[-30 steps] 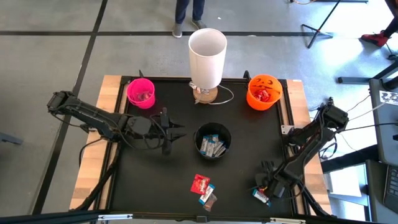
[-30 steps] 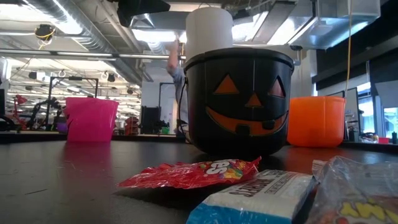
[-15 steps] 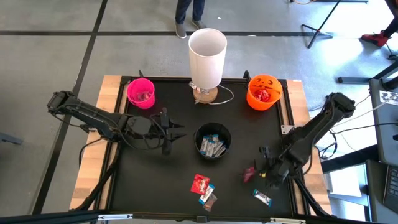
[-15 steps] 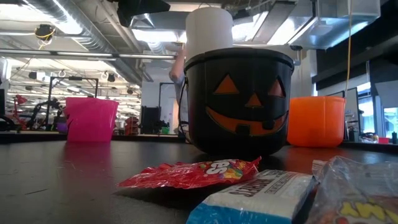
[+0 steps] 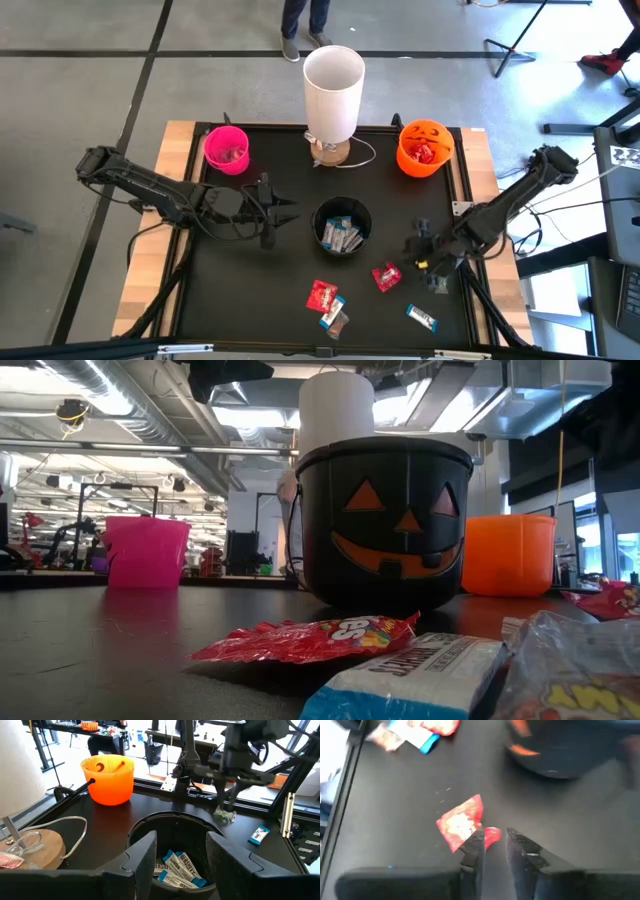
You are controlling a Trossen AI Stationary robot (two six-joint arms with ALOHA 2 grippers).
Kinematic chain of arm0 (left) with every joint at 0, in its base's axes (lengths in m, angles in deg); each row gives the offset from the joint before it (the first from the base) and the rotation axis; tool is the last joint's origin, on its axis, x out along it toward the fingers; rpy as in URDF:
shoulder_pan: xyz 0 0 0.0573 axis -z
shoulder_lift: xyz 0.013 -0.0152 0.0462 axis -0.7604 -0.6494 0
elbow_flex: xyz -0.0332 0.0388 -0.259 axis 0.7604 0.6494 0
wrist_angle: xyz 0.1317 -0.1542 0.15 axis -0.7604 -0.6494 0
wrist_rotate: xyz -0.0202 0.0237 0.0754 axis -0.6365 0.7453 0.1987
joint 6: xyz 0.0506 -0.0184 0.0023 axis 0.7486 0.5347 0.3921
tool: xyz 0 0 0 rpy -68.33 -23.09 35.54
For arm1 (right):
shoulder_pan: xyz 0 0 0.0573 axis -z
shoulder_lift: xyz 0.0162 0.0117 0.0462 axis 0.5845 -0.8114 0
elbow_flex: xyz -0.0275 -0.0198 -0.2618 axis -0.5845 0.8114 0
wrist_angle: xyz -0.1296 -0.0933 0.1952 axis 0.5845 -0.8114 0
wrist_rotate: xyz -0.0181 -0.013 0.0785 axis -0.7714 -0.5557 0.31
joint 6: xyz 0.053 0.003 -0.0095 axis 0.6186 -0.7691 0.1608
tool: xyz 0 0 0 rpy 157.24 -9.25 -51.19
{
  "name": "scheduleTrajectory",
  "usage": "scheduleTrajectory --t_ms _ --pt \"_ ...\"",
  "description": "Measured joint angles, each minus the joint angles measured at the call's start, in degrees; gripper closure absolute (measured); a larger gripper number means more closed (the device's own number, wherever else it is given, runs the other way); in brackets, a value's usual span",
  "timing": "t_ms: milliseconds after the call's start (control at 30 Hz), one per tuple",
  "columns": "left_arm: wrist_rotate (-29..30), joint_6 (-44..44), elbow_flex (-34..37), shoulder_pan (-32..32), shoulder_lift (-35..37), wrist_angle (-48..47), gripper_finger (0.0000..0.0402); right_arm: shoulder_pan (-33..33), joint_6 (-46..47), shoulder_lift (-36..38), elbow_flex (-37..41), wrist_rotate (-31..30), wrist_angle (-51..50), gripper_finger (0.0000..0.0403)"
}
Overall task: Sort candy
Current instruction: Put the red candy pack into the orange bucket
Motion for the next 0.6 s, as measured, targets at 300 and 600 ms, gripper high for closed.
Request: scheduleTrajectory --t_ms 300,600 --pt "0.65 0.02 0.0 0.01 0.0 -0.17 0.0239 1.97 1.61 -8.6 3.74 3.4 6.95 0.0243" --pt "1.29 -0.29 0.02 0.02 0.0 -0.12 0.0239 10.88 2.24 -11.79 8.74 11.64 16.52 0.0229"
